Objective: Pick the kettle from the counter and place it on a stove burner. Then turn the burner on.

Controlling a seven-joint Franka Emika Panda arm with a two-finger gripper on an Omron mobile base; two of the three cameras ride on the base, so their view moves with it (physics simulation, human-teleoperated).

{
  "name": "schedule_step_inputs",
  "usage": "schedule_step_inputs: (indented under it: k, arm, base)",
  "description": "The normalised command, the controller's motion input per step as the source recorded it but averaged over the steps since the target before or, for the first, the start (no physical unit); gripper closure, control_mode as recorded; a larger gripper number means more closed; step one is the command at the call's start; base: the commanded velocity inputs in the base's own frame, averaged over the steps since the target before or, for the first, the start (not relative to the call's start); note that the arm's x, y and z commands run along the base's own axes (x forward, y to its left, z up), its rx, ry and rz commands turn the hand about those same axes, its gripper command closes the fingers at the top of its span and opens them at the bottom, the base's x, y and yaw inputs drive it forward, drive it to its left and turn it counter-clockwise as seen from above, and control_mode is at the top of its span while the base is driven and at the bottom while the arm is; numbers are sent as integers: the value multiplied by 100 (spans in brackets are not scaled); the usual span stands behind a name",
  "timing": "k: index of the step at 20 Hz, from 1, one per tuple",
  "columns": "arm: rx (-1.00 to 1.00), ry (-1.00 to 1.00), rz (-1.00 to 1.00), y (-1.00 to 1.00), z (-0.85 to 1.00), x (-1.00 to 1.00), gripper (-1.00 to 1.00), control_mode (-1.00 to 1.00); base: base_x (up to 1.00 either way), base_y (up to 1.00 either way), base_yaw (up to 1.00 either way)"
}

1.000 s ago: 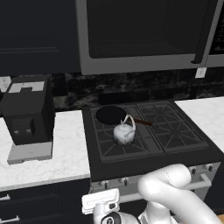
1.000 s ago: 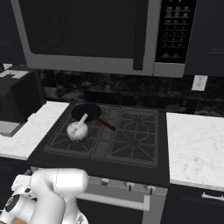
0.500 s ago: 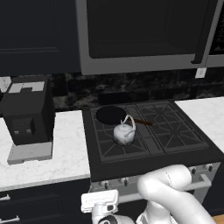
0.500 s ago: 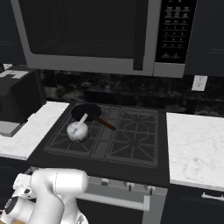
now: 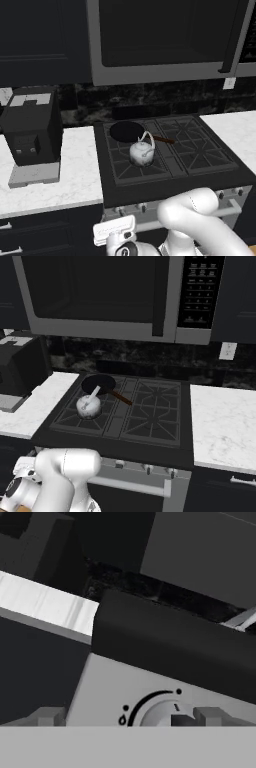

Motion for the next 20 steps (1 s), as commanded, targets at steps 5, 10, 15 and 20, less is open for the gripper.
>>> schedule_step_inputs:
  k: [5, 10, 15, 20]
  arm:
    - [0, 34, 40, 40, -7, -3, -100, -100]
    - [0, 30, 42, 55, -3, -23, -100, -100]
    - [0, 29, 41, 65, -2, -38, -100, -100]
    - [0, 24, 40, 79, 0, -72, -100, -100]
  base:
    - [0, 0, 0]
    - [0, 0, 0]
    - [0, 0, 0]
    - [0, 0, 0]
